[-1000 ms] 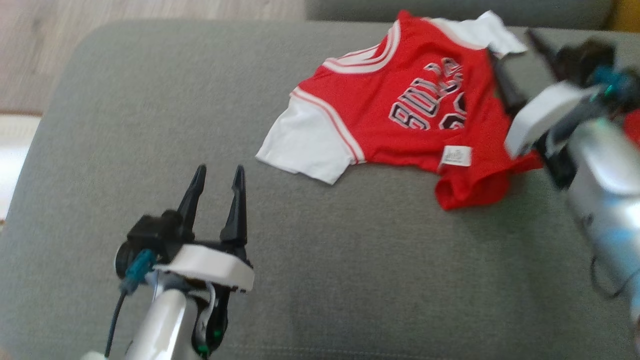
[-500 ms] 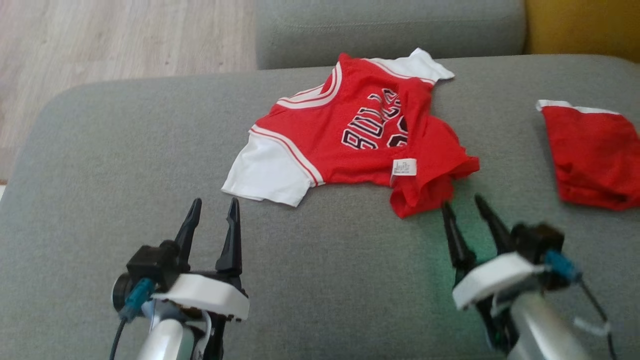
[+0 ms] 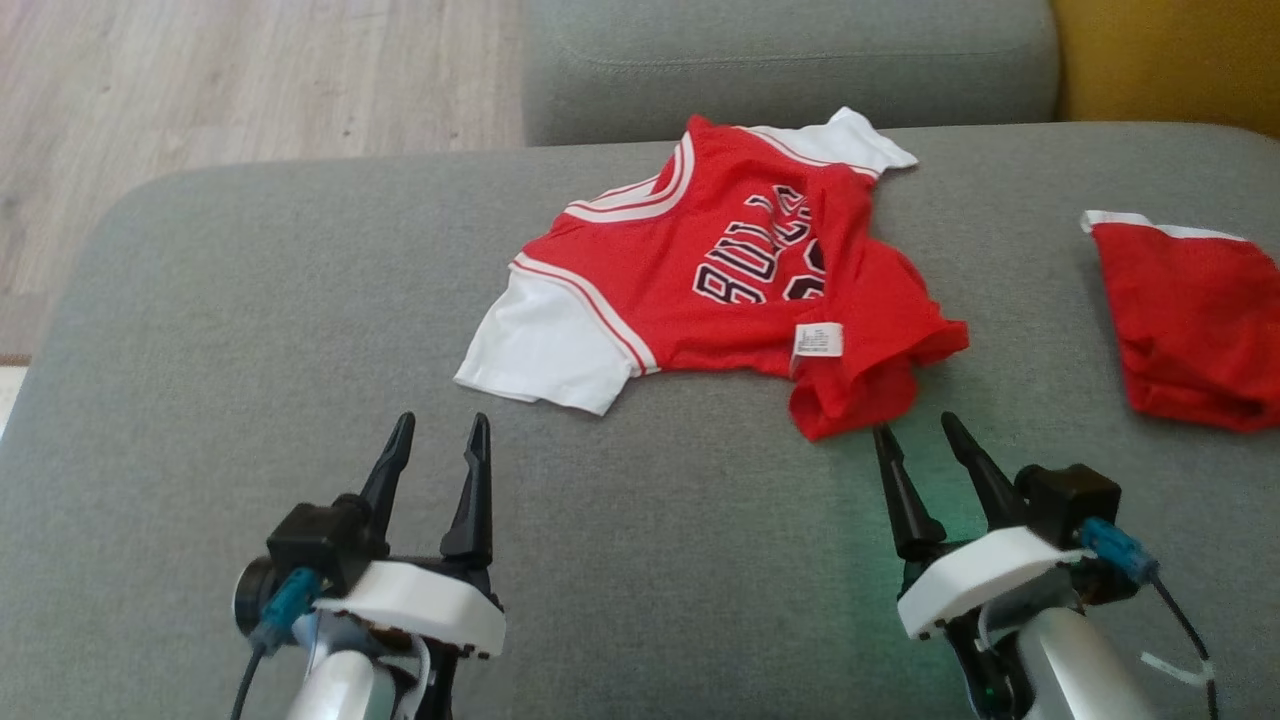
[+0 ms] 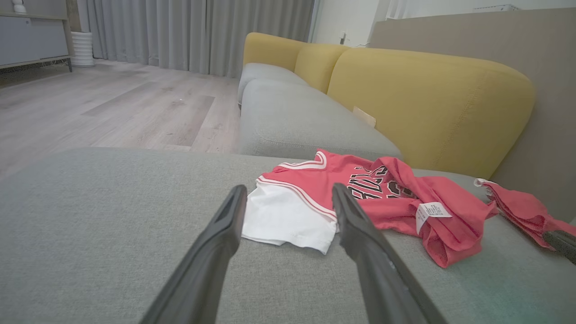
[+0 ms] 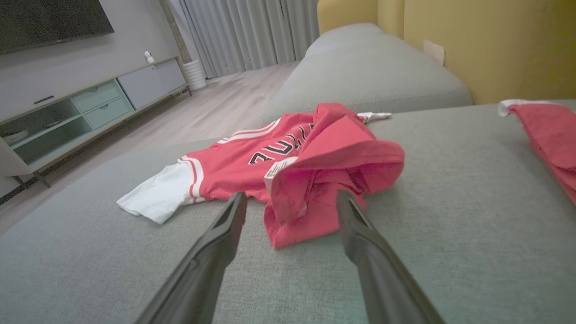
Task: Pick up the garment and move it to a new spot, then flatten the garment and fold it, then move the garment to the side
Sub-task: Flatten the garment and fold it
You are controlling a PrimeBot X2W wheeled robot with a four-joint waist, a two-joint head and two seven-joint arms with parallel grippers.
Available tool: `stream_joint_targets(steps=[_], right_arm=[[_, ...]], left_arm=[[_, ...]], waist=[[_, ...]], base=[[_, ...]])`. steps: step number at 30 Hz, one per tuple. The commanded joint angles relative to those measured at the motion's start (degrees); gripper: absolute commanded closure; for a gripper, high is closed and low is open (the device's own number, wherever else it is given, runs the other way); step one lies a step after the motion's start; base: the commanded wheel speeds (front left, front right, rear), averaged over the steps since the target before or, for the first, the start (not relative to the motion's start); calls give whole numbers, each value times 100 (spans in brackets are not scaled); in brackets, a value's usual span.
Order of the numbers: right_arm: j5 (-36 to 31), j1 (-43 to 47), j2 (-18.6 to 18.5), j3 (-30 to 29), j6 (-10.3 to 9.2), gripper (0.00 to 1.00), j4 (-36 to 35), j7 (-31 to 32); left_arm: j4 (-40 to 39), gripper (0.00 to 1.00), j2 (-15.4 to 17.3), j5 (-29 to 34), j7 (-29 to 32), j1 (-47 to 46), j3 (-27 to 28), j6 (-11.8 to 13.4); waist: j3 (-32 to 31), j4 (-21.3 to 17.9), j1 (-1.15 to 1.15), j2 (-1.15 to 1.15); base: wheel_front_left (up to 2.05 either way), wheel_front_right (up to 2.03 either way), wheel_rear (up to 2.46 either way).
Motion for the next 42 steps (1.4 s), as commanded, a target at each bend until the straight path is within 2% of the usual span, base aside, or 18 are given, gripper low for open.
stream_joint_targets(steps=[1, 8, 20, 21, 22, 27, 33, 35, 36, 42], right_arm=[[47, -252, 51, 107, -5, 0, -147, 82], [198, -597, 57, 131, -5, 0, 296, 253], [515, -1459, 58, 111, -5, 0, 1362, 50], [547, -1525, 58, 141, -5, 41, 1445, 28], [587, -1592, 58, 174, -5, 100, 1508, -12], [664, -1833, 58, 248, -5, 100, 1625, -208], [550, -2075, -93, -103, -5, 100, 1407, -373], [532, -2149, -268, -230, -5, 100, 1227, -353], [536, -2248, -490, -376, -5, 100, 1028, -241], [578, -2618, -1289, -871, -5, 100, 659, 394]], left_arm=[[-166, 0, 31, 46, -52, -225, 163, -44], [-159, 0, 31, 46, -52, -288, 112, -62], [-190, 0, 31, 66, -52, -440, 131, -71], [-187, 0, 31, 70, -52, -448, 135, -72], [-185, 0, 31, 72, -52, -458, 137, -73], [-163, 0, 31, 67, -52, -497, 144, -60], [-163, 0, 31, 37, -52, -468, 156, -33], [-177, 0, 31, 20, -52, -453, 154, -23], [-190, 0, 31, 3, -52, -448, 144, -17], [-208, 0, 31, -37, -52, -515, 59, -24]], waist=[[47, 85, 0, 0], [200, 364, 0, 0], [545, 633, 0, 0], [561, 633, 0, 0], [576, 631, 0, 0], [576, 592, 0, 0], [490, 492, 0, 0], [483, 463, 0, 0], [489, 443, 0, 0], [585, 512, 0, 0]], base=[[0, 0, 0], [0, 0, 0], [0, 0, 0], [0, 0, 0], [0, 0, 0], [0, 0, 0], [0, 0, 0], [0, 0, 0], [0, 0, 0], [0, 0, 0]])
